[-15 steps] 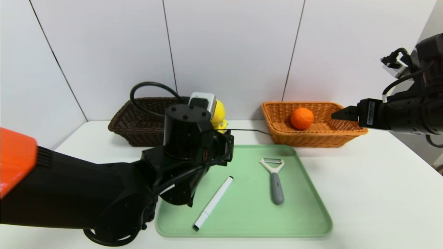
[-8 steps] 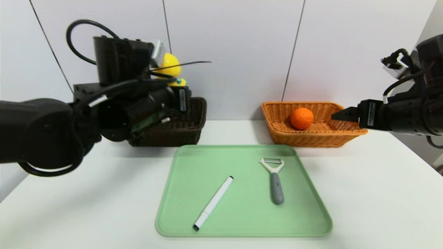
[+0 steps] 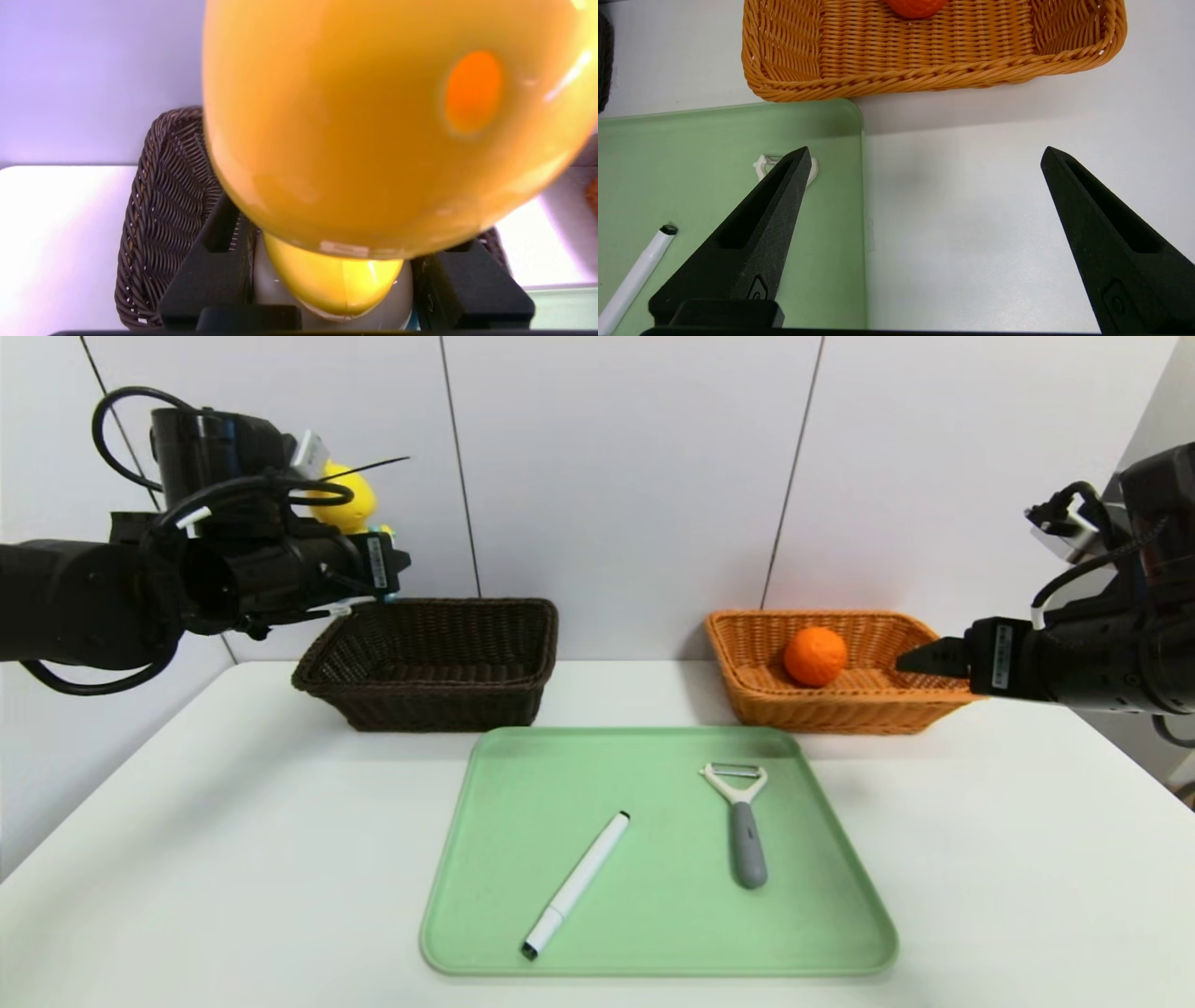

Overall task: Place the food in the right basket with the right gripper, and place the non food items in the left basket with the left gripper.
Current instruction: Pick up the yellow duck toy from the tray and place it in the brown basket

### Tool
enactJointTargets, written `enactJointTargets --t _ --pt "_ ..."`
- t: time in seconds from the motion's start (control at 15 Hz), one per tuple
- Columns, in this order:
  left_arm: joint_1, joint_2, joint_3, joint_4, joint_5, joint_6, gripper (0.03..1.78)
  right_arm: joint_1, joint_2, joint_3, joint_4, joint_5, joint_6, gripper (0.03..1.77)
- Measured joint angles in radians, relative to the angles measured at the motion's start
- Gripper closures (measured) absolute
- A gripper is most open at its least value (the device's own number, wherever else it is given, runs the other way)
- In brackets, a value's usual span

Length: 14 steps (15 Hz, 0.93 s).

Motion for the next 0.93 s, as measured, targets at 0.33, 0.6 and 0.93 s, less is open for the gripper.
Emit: enactJointTargets --t 0.33,0.6,0.93 --pt "0.043 0.112 -0.083 0.005 -0.007 0.043 0.93 0.0 -0.007 0.047 -0.001 0.001 0.01 0.1" --pt "0.061 0.183 -0.137 0.069 -0.011 0.069 0.94 -0.001 -0.016 0.05 -0.001 0.0 0.012 0.1" --pt "0.087 0.249 -0.152 0.078 -0.012 0.069 0.94 -0.005 -0.021 0.05 -0.001 0.0 0.012 0.1"
